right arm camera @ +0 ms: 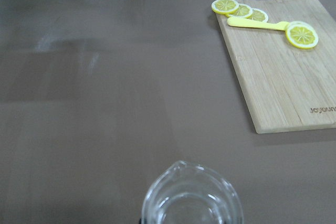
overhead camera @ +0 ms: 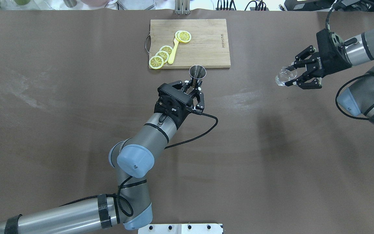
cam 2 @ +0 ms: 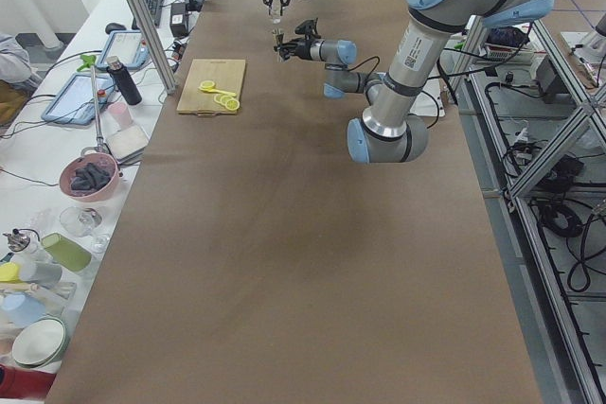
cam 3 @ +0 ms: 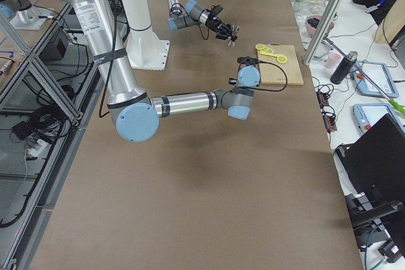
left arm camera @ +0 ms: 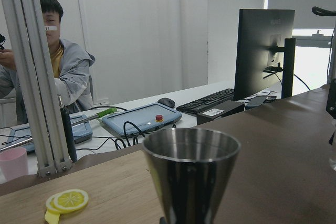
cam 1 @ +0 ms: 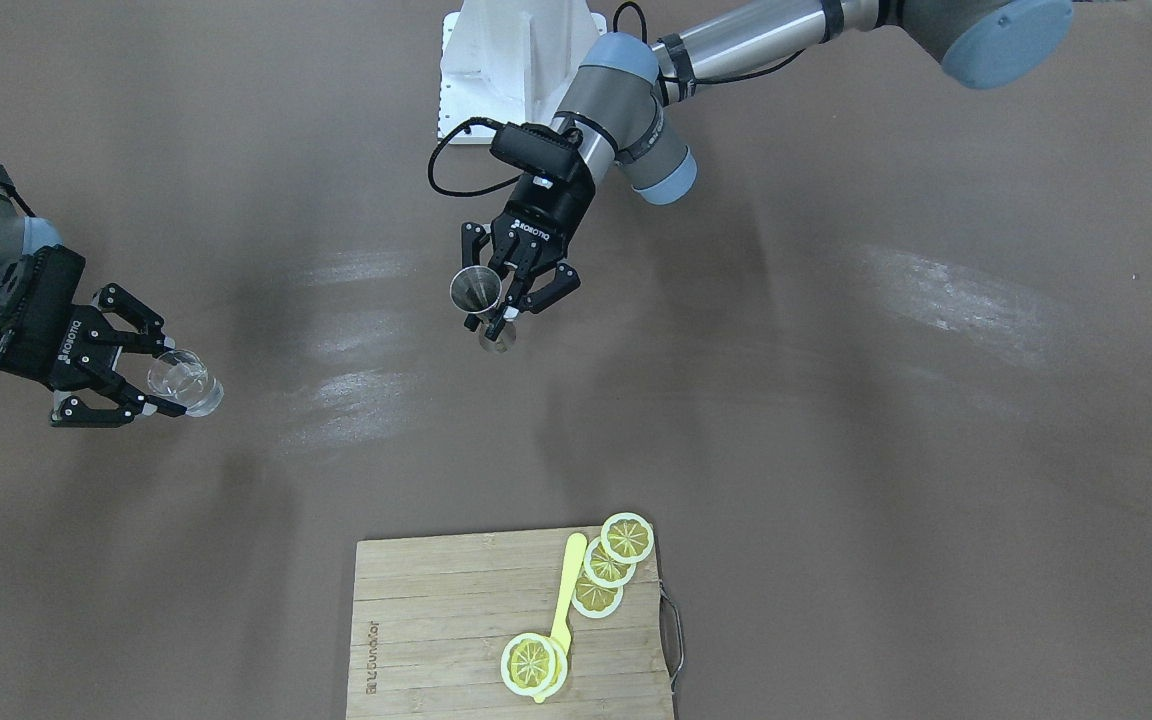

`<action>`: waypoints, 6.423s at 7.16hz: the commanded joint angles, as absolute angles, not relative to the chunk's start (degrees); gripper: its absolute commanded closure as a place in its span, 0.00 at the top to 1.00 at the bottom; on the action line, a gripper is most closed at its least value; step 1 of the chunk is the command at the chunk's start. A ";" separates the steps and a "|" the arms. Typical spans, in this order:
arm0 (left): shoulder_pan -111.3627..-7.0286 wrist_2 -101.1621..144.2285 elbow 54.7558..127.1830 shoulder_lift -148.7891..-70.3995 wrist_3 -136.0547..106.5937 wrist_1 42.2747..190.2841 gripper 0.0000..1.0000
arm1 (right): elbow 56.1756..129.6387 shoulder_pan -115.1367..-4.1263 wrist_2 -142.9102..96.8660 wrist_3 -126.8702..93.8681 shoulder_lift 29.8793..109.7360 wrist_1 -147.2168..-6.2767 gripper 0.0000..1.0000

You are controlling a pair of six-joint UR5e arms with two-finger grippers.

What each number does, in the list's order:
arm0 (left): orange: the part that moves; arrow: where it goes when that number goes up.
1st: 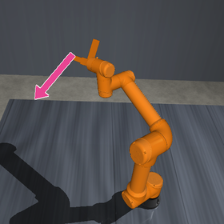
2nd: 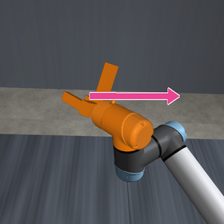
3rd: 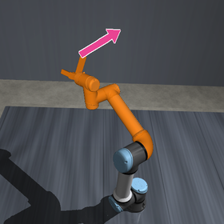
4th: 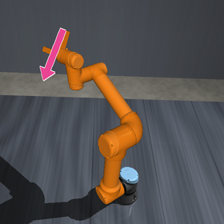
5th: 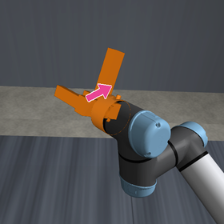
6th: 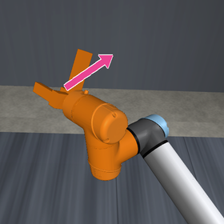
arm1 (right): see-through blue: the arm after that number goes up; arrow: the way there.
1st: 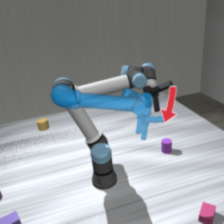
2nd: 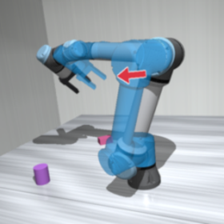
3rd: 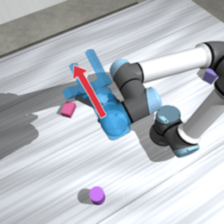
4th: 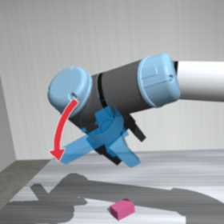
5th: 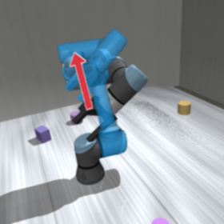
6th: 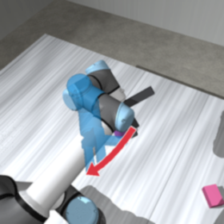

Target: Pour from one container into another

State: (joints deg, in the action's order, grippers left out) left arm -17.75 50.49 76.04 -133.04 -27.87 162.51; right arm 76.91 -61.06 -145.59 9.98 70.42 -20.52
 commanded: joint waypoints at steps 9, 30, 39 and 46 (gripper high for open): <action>-17.75 49.92 76.55 -132.10 -27.77 162.68 0.00 | 98.94 -63.90 -145.02 18.85 61.89 -63.12 0.00; -17.40 50.45 75.85 -130.69 -27.77 167.08 0.00 | 105.03 -49.04 -128.59 36.83 43.42 -112.49 0.00; -16.96 50.36 75.94 -129.99 -27.77 167.43 0.00 | 93.97 -46.50 -125.42 37.70 35.08 -116.28 0.00; -16.96 50.36 76.20 -130.25 -27.77 167.34 0.00 | 93.34 -45.70 -123.57 37.79 33.58 -119.88 0.00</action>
